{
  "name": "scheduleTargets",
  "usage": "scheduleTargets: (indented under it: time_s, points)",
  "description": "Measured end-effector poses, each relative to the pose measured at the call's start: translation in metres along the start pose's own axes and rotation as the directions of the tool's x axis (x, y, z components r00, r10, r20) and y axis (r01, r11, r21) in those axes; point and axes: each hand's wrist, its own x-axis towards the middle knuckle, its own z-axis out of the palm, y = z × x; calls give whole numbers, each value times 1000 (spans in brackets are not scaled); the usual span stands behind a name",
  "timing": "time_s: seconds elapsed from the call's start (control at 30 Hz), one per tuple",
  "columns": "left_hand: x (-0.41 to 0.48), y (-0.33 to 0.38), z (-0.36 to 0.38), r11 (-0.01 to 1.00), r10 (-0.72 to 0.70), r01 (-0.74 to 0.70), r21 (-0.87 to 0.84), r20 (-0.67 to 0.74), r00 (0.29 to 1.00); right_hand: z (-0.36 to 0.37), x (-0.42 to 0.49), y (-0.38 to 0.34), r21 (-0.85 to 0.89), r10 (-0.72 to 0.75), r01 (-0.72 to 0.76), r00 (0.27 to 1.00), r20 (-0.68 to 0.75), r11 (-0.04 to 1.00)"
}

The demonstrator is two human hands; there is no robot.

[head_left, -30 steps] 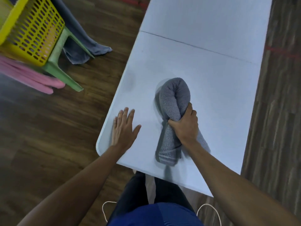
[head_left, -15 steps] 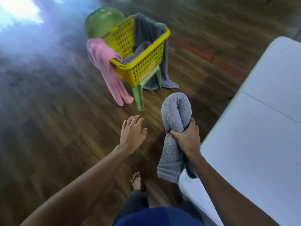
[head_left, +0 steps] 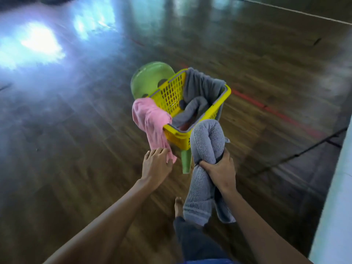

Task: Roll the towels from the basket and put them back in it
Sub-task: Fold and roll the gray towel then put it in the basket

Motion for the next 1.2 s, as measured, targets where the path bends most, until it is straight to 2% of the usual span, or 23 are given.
scheduleTargets:
  time_s: [0.3, 0.6, 0.83, 0.97, 1.2]
  points:
    - [199, -33, -23, 992, 124, -123, -33, 20, 992, 66, 158, -98, 118, 38, -33, 998, -46, 992]
    - [360, -60, -4, 961, 275, -271, -49, 199, 941, 106, 257, -153, 153, 218, -186, 948, -231, 971]
    - [473, -86, 42, 883, 453, -469, -33, 326, 830, 167, 326, -168, 176, 388, -346, 836, -388, 921]
    - [524, -103, 77, 812, 560, -584, -28, 321, 764, 203, 364, -158, 152, 436, -416, 768, -469, 897]
    - [565, -144, 133, 686, 685, -728, 15, 325, 652, 256, 421, -108, 23, 501, -567, 708, -497, 823]
